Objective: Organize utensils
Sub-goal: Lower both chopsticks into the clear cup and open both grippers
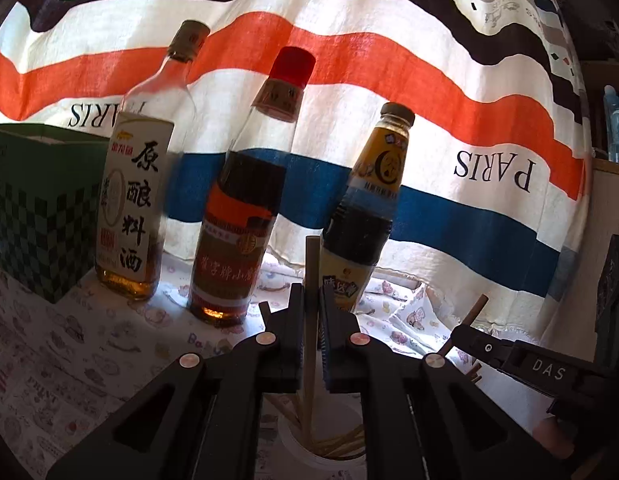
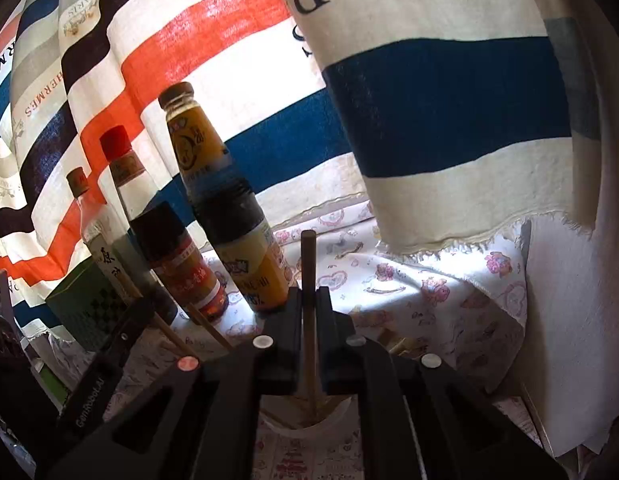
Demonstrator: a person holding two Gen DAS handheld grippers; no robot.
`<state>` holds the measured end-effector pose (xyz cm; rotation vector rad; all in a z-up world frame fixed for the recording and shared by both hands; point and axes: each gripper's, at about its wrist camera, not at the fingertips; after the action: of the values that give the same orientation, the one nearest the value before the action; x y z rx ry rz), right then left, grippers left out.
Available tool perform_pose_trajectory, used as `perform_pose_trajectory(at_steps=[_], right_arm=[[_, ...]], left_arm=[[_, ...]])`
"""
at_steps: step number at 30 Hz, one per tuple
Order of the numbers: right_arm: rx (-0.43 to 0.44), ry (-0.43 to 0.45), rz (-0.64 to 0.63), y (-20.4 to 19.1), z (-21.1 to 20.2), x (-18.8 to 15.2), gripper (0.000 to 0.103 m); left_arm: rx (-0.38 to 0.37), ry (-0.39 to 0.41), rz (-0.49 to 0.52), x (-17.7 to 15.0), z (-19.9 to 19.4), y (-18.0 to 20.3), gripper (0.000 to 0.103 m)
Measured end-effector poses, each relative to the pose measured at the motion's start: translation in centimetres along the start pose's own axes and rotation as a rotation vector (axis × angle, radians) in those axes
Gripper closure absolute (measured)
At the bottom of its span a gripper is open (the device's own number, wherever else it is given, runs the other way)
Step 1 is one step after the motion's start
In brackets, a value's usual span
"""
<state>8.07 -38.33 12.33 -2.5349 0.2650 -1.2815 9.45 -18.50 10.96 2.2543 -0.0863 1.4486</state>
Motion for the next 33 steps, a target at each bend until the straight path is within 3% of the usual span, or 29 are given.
perform_pose_trajectory(at_steps=[3, 10, 14, 21, 23, 24, 29, 31, 33], right_arm=[[-0.018, -0.018, -0.001, -0.1, 0.8, -0.2, 0.097], [-0.017, -0.056, -0.002, -0.2, 2.1, -0.4, 0.097], [-0.025, -0.081, 0.007, -0.1, 2.9, -0.5, 0.097], [-0.036, -0.072, 0.024, 0.1, 2.5, -0.4, 0.096], [-0.028, -0.057, 0.025, 0.1, 2.0, -0.3, 0.085], [-0.022, -0.047, 0.024, 0.0, 1.7, -0.3, 0.076], [-0.002, 0.003, 0.007, -0.7, -0.2, 0.0, 0.069], [0.008, 0.023, -0.009, -1.2, -1.0, 0.0, 0.066], [0.016, 0.048, -0.026, -1.8, -1.9, 0.0, 0.061]], left_arm=[[-0.016, -0.033, -0.021, -0.3, 0.7, -0.8, 0.097], [-0.082, -0.131, -0.185, -1.7, 2.6, -4.2, 0.097], [-0.090, -0.149, -0.195, -2.4, 2.7, -4.7, 0.097], [-0.045, -0.127, -0.102, -2.4, 2.3, -2.9, 0.097], [-0.035, -0.103, -0.064, -2.2, 1.7, -2.4, 0.095], [-0.019, -0.088, -0.030, -2.1, 1.3, -2.0, 0.094], [0.052, -0.027, 0.127, -1.0, -1.1, -0.7, 0.084], [0.051, -0.017, 0.149, -0.4, -2.4, -0.9, 0.072], [0.050, -0.008, 0.166, 0.1, -3.8, -1.3, 0.067]])
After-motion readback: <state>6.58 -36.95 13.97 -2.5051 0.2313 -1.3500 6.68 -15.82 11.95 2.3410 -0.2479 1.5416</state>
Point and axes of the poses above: each gripper's, at about its wrist camera, not at the fingertips, and z roughly the way its jaws point, y to its right, x to its top, and after that the axes turned 11 degrees about -y, right-handed
